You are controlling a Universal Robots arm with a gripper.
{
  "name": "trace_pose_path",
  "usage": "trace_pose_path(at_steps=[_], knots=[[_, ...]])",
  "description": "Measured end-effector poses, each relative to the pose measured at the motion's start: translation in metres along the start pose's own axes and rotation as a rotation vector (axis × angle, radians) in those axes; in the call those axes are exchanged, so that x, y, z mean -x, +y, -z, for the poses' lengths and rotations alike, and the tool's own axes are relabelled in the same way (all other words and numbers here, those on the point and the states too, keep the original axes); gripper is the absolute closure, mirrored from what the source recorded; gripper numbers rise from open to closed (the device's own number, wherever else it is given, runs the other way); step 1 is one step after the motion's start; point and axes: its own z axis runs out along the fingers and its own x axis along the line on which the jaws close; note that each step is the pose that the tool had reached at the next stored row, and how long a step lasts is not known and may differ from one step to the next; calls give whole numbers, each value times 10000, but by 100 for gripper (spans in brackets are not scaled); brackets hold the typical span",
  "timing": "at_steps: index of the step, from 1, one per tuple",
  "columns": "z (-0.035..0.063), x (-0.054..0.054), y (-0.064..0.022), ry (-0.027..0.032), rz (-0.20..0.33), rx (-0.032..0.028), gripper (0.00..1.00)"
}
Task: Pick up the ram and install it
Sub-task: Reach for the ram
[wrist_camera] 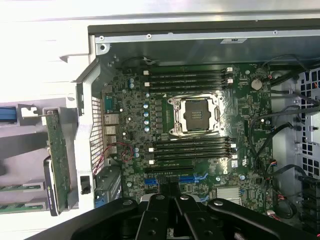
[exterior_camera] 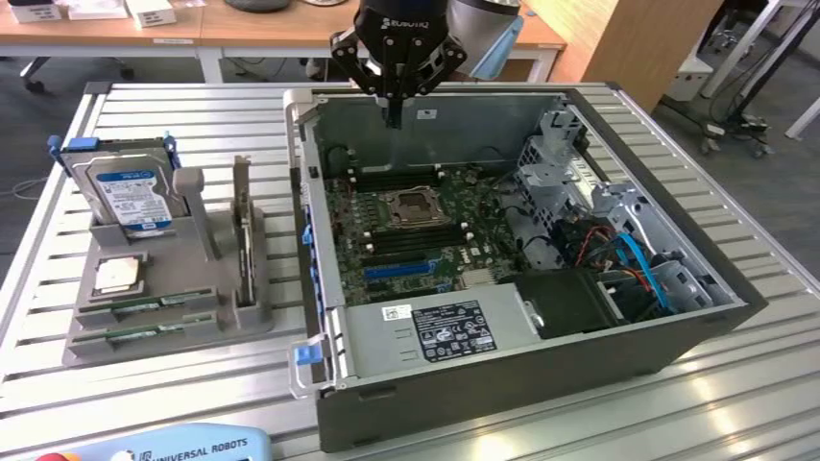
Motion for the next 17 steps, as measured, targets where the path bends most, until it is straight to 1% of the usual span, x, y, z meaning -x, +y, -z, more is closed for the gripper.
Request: trace_pose_path(at_steps=[4,7,17], knots=[[0,-2,0,0,0,0,90],[2,-29,-2,1,0,-2,90],[3,-230,-17,0,-1,0,90]])
